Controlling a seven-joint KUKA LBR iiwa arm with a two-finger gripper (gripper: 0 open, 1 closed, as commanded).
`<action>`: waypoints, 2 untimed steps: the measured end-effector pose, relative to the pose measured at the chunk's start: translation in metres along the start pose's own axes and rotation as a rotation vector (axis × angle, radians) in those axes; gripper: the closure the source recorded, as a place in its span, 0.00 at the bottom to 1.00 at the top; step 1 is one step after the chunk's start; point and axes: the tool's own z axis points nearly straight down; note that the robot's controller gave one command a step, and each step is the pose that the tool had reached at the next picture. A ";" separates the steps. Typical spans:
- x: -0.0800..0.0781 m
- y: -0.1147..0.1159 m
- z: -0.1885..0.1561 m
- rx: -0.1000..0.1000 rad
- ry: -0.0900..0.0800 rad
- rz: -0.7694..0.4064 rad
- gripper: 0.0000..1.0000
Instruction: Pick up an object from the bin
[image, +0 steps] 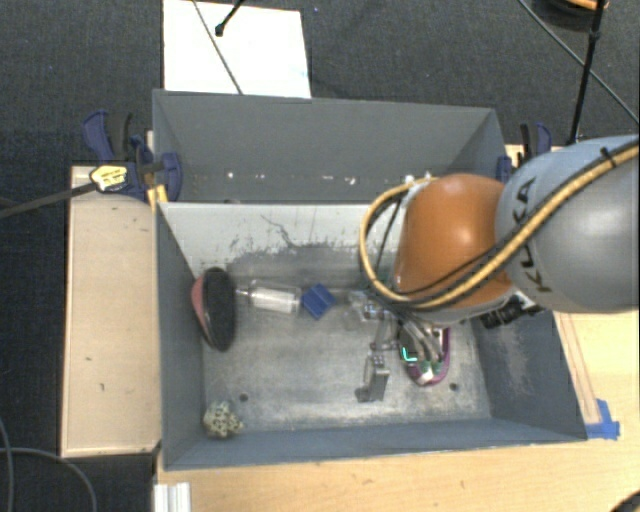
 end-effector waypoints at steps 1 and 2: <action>-0.051 -0.023 -0.055 -0.001 -0.014 0.155 0.00; -0.070 -0.018 -0.027 0.000 -0.010 0.077 0.00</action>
Offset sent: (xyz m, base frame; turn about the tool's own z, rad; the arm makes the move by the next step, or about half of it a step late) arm 0.0497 -0.0223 0.0519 0.1560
